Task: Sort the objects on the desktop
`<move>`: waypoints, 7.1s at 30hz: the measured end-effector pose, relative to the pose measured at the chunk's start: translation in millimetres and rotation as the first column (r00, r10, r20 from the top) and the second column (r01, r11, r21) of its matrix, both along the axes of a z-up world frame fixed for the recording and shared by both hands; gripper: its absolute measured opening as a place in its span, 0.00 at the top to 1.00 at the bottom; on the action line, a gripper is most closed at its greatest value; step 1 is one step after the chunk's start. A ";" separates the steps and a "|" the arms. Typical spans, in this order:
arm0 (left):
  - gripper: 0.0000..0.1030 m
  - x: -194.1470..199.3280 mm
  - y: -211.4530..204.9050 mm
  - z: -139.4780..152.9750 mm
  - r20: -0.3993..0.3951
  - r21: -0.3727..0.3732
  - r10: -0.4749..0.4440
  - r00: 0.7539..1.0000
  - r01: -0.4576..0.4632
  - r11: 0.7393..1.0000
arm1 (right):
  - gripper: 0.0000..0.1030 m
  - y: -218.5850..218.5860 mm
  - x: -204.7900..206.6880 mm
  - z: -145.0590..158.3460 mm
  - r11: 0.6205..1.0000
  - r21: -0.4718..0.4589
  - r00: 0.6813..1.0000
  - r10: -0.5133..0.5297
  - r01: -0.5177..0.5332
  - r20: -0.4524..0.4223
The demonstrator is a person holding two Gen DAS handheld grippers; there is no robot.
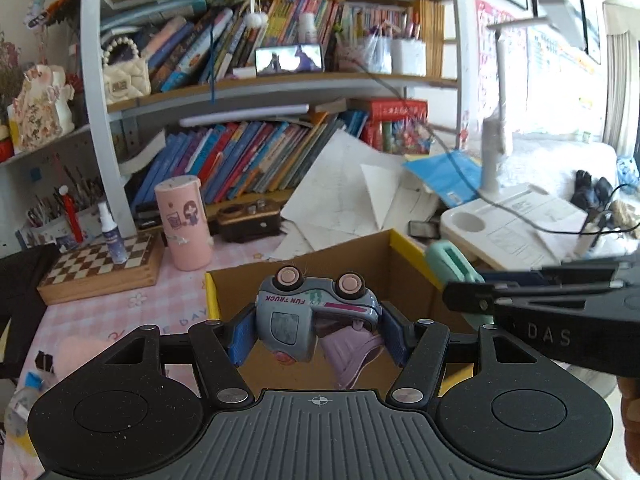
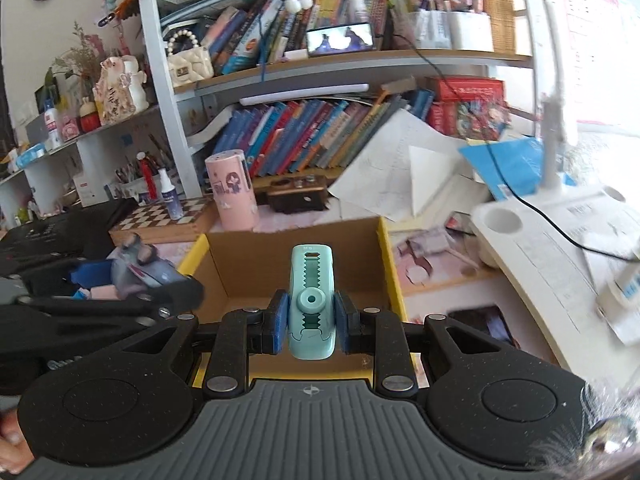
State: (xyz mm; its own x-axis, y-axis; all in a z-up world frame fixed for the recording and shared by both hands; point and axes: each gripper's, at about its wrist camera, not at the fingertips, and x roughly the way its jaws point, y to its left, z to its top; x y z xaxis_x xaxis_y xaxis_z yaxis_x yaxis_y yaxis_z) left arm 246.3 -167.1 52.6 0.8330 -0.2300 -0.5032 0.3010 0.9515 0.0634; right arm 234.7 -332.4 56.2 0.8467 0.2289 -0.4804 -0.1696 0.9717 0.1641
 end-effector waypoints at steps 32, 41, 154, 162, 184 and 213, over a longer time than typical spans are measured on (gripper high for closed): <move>0.23 67.2 -21.5 -64.3 -0.230 0.159 0.042 0.972 -0.005 0.987 | 0.55 39.7 163.2 -69.0 0.951 -0.170 0.914 0.182 -0.257 -0.363; 0.16 36.8 7.9 -28.1 -0.138 0.096 0.116 0.984 -0.104 0.990 | 0.54 22.6 125.1 -30.9 0.981 -0.097 0.978 0.152 -0.166 -0.144; 0.01 -213.8 254.3 -54.2 -0.186 0.081 0.377 0.908 -0.368 0.926 | 0.30 231.0 -201.4 -60.6 0.990 -0.120 0.984 -0.091 0.073 -0.153; 0.01 -217.1 262.2 -53.9 -0.189 0.081 0.397 0.898 -0.389 0.918 | 0.31 238.3 -198.7 -61.6 0.993 -0.112 0.985 -0.064 0.046 -0.162; 0.01 -191.2 282.0 -57.2 -0.199 0.082 0.457 0.867 -0.450 0.889 | 0.31 263.0 -162.6 -59.3 0.992 -0.117 0.990 0.025 -0.041 -0.138; 0.01 -44.6 295.2 -78.1 -0.240 0.135 0.542 0.805 -0.525 0.840 | 0.31 284.1 11.9 -77.0 0.982 -0.091 0.964 0.143 -0.167 -0.223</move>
